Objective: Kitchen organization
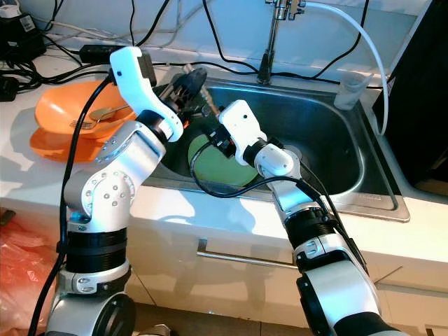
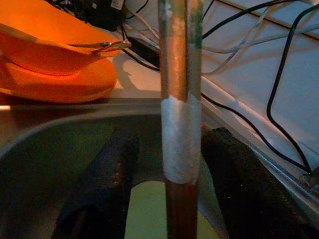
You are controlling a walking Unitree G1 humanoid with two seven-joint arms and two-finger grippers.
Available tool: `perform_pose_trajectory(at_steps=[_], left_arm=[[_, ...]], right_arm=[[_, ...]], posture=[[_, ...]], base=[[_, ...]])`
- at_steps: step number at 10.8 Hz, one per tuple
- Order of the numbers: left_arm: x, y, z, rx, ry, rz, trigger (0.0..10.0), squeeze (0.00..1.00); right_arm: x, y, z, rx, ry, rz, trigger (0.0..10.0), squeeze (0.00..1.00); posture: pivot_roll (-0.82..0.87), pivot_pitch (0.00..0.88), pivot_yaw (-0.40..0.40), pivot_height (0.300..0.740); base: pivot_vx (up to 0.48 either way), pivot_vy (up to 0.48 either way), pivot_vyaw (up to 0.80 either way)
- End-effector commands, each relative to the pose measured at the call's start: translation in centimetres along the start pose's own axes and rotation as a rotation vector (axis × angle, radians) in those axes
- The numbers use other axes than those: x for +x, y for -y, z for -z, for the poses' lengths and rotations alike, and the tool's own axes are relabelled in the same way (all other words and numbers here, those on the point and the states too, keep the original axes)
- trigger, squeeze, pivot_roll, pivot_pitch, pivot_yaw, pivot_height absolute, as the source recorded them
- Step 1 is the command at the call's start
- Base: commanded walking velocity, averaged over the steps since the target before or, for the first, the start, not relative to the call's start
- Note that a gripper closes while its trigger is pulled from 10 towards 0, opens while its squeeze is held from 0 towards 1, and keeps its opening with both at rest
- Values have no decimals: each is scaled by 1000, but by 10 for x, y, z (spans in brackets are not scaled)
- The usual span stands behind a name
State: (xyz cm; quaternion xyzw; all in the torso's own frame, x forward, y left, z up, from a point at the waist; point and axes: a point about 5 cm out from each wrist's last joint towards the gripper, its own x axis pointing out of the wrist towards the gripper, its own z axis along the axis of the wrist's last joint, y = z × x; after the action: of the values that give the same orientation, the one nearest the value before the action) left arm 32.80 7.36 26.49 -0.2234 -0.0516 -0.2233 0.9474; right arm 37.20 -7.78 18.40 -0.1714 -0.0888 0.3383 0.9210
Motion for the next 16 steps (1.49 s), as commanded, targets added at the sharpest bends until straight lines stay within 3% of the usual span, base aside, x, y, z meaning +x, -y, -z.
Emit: perform_pose_trajectory(at_steps=[1, 10, 13, 15, 16], left_arm=[[-2, 1, -1, 1, 0, 3, 0, 0], [-5, 4, 3, -4, -10, 3, 0, 0], [-5, 6, 6, -1, -14, 2, 3020, 0], [-5, 6, 6, 3, -14, 0, 3765, 0], [-5, 6, 7, 6, -16, -1, 8196, 0]], right_arm=[[-2, 6, 0, -7, 4, 23, 0, 0], [-8, 12, 4, -13, -10, 53, 0, 0], [-9, 14, 5, -20, -16, 50, 0, 0], [-10, 15, 5, -23, -20, 49, 0, 0], [-10, 15, 6, -25, -22, 48, 0, 0]], posture=[[69, 0, -15, 740], [67, 0, -42, 740], [62, 0, -52, 740], [60, 0, -55, 740], [58, 0, -57, 740]], base=[[0, 0, 0], [0, 0, 0], [0, 0, 0], [0, 0, 0], [0, 0, 0]])
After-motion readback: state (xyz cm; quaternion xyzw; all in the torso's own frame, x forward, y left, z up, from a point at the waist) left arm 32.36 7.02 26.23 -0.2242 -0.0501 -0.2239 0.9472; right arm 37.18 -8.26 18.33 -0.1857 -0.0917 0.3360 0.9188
